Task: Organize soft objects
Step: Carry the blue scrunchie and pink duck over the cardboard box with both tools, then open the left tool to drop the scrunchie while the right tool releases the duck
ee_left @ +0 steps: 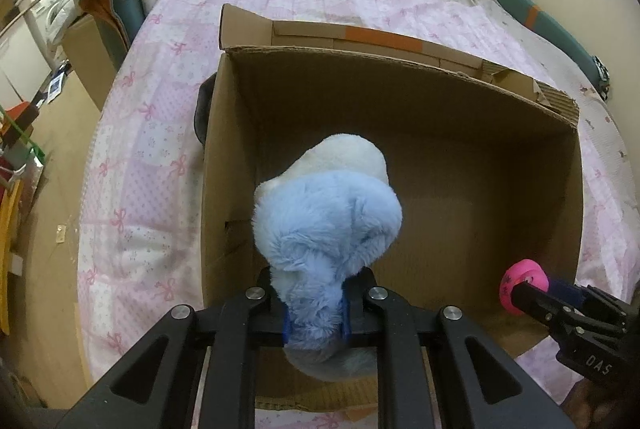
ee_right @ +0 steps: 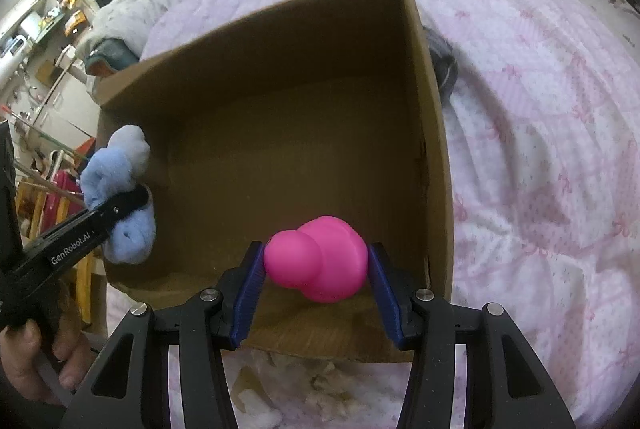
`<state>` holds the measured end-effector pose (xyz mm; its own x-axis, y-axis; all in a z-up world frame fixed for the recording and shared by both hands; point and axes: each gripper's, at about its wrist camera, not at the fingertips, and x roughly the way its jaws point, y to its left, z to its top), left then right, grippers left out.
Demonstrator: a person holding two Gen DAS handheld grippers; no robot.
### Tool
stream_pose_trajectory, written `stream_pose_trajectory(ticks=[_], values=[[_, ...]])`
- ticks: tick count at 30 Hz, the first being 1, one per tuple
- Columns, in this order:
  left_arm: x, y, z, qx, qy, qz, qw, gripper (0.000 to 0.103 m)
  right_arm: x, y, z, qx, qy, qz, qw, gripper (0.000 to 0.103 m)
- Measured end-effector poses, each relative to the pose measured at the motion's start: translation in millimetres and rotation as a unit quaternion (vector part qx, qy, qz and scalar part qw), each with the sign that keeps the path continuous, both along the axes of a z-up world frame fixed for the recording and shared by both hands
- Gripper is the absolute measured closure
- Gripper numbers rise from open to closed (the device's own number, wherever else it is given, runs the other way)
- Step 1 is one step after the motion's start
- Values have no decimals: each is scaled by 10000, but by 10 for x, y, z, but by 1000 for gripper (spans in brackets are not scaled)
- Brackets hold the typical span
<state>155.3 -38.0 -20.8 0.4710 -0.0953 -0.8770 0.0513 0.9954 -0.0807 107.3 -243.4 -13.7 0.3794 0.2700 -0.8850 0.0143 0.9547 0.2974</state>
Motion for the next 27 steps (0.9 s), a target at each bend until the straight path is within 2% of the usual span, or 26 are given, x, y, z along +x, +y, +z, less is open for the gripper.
stream_pose_trajectory(ticks=[5, 11, 13, 15, 17, 18, 22, 27], values=[[-28, -13, -2, 30, -35, -9, 10000, 88, 16, -4, -6, 16, 14, -9, 10000, 49], [-31, -28, -67, -6, 149, -65, 9999, 80, 11, 16, -18, -2, 70, 37, 10000, 49], [-30, -38, -89, -57, 230, -113, 9997, 71, 13, 22, -21, -9, 83, 39, 10000, 49], [-29, -38, -86, -47, 230, -100, 9997, 51, 19, 18, -28, -18, 102, 42, 9999, 49], [-38, -36, -45, -43, 126, -86, 9999, 36, 31, 50, -32, -23, 115, 36, 9999, 49], [-47, -44, -16, -73, 60, -118, 9999, 32, 34, 54, -35, -28, 121, 33, 9999, 49], [-64, -81, 42, 80, -113, -170, 9998, 31, 57, 89, -52, -18, 136, 34, 9999, 49], [-55, -78, 27, 54, -62, -200, 9998, 31, 65, 85, -59, 89, 125, 54, 9999, 49]])
